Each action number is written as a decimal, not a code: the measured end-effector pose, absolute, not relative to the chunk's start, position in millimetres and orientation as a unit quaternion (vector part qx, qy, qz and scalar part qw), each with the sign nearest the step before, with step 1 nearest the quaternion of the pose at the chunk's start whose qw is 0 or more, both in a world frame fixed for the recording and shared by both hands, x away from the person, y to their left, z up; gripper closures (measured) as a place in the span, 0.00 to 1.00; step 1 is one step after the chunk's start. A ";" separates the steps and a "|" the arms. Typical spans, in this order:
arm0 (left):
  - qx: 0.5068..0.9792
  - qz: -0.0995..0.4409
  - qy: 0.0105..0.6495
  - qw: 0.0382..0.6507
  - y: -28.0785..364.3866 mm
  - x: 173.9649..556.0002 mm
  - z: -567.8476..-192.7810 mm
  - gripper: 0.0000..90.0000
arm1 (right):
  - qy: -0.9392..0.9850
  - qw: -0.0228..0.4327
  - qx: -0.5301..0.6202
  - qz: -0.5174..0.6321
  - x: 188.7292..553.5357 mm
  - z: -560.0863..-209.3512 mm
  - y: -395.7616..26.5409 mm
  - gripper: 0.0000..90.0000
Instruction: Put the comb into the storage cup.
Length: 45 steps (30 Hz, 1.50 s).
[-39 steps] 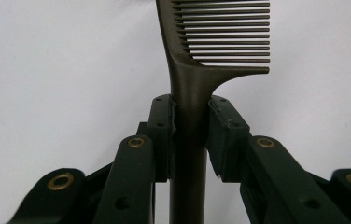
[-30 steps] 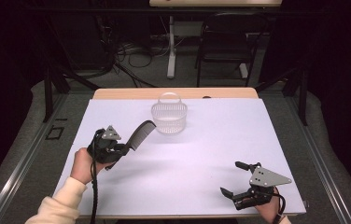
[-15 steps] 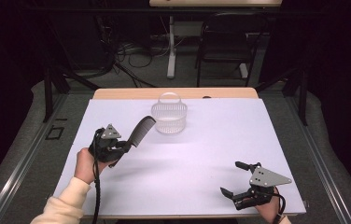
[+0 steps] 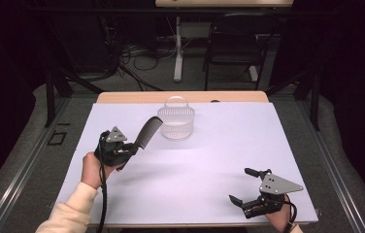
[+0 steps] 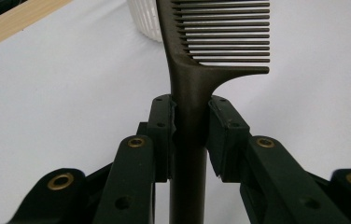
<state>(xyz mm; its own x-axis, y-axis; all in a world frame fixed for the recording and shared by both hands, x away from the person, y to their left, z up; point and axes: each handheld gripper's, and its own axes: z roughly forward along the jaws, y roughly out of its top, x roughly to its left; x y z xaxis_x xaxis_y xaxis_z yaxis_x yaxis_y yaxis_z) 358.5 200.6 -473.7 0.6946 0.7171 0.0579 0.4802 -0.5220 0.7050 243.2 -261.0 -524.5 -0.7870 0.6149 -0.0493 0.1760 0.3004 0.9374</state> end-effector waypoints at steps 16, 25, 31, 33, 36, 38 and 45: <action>0.843 0.187 0.353 0.359 193.7 367.4 -464.5 0.81 | 0.778 0.204 0.257 0.537 242.8 -525.1 -259.8 0.00; 0.839 0.193 0.348 0.371 188.4 372.8 -459.4 0.81 | 0.777 0.205 0.257 0.537 242.8 -525.0 -260.1 0.00; 0.835 0.194 0.349 0.379 187.6 376.1 -456.9 0.81 | 0.778 0.206 0.256 0.536 243.1 -525.1 -259.8 0.00; 0.833 0.193 0.351 0.382 187.6 377.2 -456.1 0.81 | 0.779 0.206 0.256 0.534 243.5 -525.1 -260.1 0.00; 0.832 0.195 0.349 0.385 187.0 380.1 -454.3 0.81 | 0.778 0.206 0.258 0.534 243.2 -525.1 -260.4 0.00; 0.831 0.192 0.350 0.388 186.5 382.4 -452.7 0.81 | 0.777 0.205 0.260 0.535 243.5 -525.3 -260.7 0.00; 0.827 0.196 0.349 0.395 182.1 387.3 -446.1 0.81 | 0.778 0.204 0.259 0.535 243.3 -525.3 -260.8 0.00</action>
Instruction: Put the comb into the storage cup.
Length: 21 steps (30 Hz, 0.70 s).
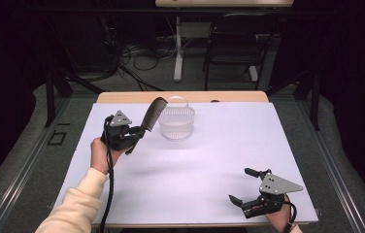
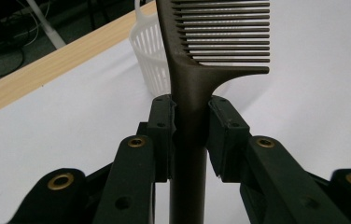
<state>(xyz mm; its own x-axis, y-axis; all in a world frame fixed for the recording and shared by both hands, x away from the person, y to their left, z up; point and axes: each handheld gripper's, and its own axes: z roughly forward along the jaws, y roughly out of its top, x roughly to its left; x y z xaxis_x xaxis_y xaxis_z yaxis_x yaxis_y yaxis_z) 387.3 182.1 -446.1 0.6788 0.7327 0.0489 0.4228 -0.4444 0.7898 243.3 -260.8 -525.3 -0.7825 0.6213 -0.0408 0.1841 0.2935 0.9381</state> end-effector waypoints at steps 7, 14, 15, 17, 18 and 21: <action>0.824 0.199 0.348 0.399 177.8 390.5 -442.3 0.81 | 0.779 0.205 0.256 0.534 243.3 -525.2 -260.4 0.00; 0.819 0.200 0.351 0.408 177.7 395.1 -439.4 0.81 | 0.779 0.204 0.256 0.535 243.7 -525.4 -260.0 0.00; 0.818 0.200 0.351 0.410 177.8 395.5 -438.6 0.81 | 0.779 0.204 0.257 0.534 243.4 -525.1 -260.0 0.00; 0.816 0.203 0.352 0.412 177.8 395.5 -436.9 0.81 | 0.779 0.206 0.255 0.534 243.3 -525.0 -260.2 0.00; 0.815 0.203 0.351 0.414 177.8 395.6 -436.1 0.81 | 0.779 0.205 0.256 0.535 243.3 -525.1 -260.3 0.00; 0.812 0.205 0.351 0.418 177.8 396.8 -434.6 0.81 | 0.779 0.204 0.257 0.535 243.8 -525.5 -260.1 0.00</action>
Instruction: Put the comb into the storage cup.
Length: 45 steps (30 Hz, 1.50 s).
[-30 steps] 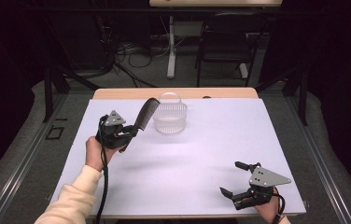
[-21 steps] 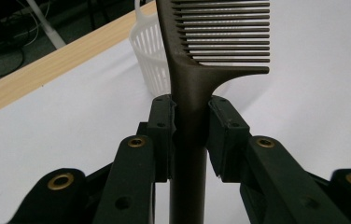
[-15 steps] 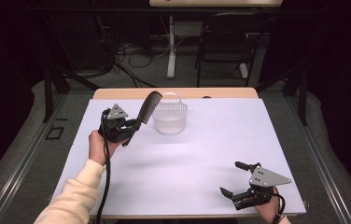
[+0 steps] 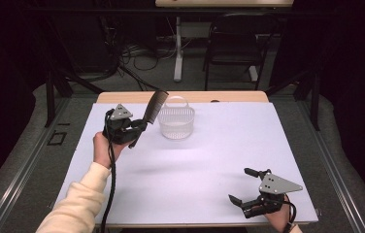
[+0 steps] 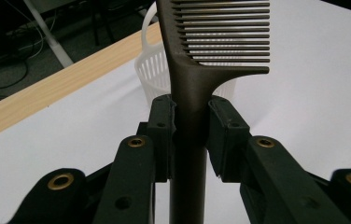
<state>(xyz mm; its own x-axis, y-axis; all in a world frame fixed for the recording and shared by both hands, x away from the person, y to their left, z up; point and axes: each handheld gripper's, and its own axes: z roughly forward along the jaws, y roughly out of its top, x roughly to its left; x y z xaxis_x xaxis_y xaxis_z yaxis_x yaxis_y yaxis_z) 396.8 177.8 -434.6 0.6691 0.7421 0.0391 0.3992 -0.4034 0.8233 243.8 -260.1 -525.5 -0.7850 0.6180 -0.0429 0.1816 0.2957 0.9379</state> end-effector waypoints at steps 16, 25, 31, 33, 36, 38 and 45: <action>0.800 0.211 0.358 0.433 178.6 403.4 -431.7 0.81 | 0.779 0.204 0.259 0.534 244.1 -525.7 -260.4 0.00; 0.796 0.215 0.358 0.438 174.7 407.4 -432.3 0.81 | 0.778 0.205 0.258 0.535 244.5 -525.8 -260.8 0.00; 0.794 0.216 0.358 0.442 172.5 409.9 -430.7 0.81 | 0.778 0.204 0.259 0.535 244.6 -525.8 -260.9 0.00; 0.792 0.218 0.359 0.444 171.7 410.9 -430.5 0.81 | 0.778 0.204 0.258 0.535 244.6 -525.9 -260.7 0.00; 0.791 0.218 0.360 0.445 170.0 412.2 -430.7 0.81 | 0.777 0.203 0.259 0.536 244.7 -526.0 -260.6 0.00; 0.790 0.218 0.359 0.446 168.8 413.0 -430.4 0.81 | 0.778 0.203 0.259 0.536 244.8 -526.1 -260.5 0.00; 0.786 0.222 0.360 0.450 165.1 416.5 -428.9 0.81 | 0.779 0.205 0.258 0.534 244.5 -525.8 -260.9 0.00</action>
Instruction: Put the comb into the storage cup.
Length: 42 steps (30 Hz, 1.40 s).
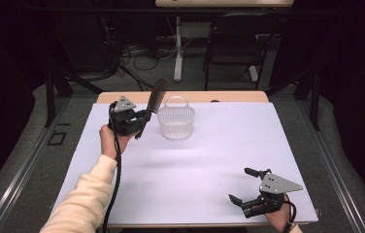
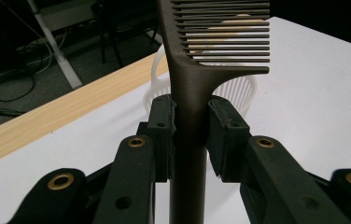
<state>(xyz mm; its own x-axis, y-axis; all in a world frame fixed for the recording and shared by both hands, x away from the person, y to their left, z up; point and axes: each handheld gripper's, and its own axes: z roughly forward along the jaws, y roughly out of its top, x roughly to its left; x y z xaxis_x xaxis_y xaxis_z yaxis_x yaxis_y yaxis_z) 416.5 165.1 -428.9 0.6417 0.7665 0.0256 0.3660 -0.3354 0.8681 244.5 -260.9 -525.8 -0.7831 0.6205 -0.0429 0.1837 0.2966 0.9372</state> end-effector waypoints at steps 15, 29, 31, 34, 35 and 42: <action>0.778 0.230 0.363 0.458 159.9 422.0 -423.5 0.81 | 0.779 0.205 0.258 0.534 244.4 -525.7 -260.8 0.00; 0.772 0.230 0.367 0.466 157.0 427.5 -419.6 0.81 | 0.777 0.204 0.260 0.535 244.7 -525.9 -260.5 0.00; 0.771 0.230 0.366 0.468 156.8 428.8 -418.4 0.81 | 0.776 0.204 0.260 0.537 244.9 -526.1 -260.4 0.00; 0.768 0.231 0.368 0.470 156.1 430.5 -417.5 0.81 | 0.777 0.204 0.259 0.536 244.9 -526.0 -260.8 0.00; 0.768 0.231 0.368 0.471 155.6 431.1 -417.4 0.81 | 0.777 0.204 0.259 0.536 244.8 -525.9 -260.9 0.00; 0.765 0.232 0.369 0.474 153.0 435.5 -416.1 0.81 | 0.777 0.204 0.259 0.537 244.7 -525.8 -260.9 0.00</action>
<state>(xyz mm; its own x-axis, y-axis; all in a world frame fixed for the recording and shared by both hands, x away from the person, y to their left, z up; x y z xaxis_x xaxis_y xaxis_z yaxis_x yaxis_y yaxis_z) 435.5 153.0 -416.1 0.6189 0.7854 0.0053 0.3448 -0.2778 0.8967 244.7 -260.9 -525.8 -0.7831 0.6207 -0.0396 0.1828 0.2906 0.9392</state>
